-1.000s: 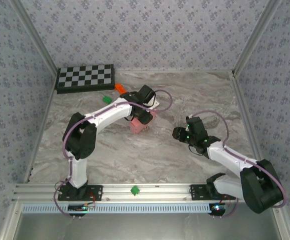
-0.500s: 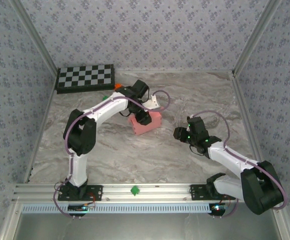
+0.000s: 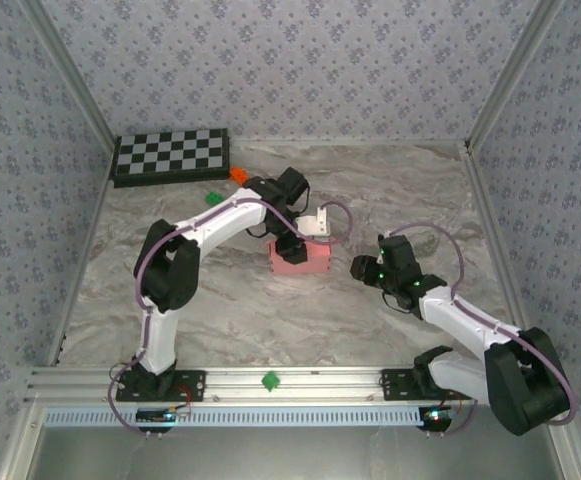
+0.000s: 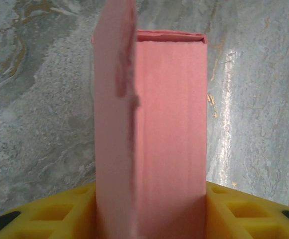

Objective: Fold the paper box

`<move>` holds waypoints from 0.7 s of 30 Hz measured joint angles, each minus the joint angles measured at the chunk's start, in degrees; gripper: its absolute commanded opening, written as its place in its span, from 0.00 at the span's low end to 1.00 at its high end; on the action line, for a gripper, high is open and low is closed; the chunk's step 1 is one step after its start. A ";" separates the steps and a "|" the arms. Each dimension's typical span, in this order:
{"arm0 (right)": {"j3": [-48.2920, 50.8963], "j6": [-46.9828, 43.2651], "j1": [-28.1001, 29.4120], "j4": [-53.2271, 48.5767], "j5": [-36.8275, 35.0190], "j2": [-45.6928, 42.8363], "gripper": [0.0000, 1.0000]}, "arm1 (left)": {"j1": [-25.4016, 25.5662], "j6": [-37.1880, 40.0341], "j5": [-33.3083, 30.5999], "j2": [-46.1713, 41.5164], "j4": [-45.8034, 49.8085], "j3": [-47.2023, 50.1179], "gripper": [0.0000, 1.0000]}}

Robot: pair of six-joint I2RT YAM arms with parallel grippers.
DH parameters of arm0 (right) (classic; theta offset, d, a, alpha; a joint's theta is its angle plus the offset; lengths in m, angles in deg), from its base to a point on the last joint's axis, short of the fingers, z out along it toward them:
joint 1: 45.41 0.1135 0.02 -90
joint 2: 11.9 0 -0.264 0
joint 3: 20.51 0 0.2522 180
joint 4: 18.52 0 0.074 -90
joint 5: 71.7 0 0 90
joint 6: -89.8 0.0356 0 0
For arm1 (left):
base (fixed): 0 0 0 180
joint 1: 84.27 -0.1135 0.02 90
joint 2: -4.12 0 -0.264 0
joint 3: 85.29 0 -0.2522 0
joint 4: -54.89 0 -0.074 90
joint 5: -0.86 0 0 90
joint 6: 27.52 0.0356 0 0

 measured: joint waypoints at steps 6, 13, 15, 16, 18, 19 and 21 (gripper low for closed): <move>0.22 0.00 -0.42 -0.11 0.02 -0.76 0.47 | 0.72 2.12 -0.57 0.17 1.07 -0.48 0.63; 0.59 -0.02 -0.94 -0.39 0.02 -0.90 0.47 | 1.38 3.02 -2.12 0.31 1.29 -2.82 0.78; 0.59 -0.04 -1.20 -0.44 0.04 -0.90 0.47 | 1.79 2.99 -2.86 0.31 1.33 -3.15 0.78; 0.59 -0.17 -1.31 -0.57 0.02 -0.90 0.47 | 1.97 2.99 -3.32 0.31 1.33 -3.37 0.78; 0.59 -0.46 -1.57 -1.09 0.02 -0.92 0.48 | 2.34 3.10 -4.11 0.28 1.22 -3.63 0.86; 0.59 -0.70 -1.60 -1.46 0.02 -0.98 0.48 | 2.56 2.62 -4.70 0.20 1.20 -3.63 0.86; 0.52 -1.51 -1.68 -2.58 0.02 -1.29 0.48 | 2.69 2.12 -5.42 -0.11 1.22 -3.65 0.88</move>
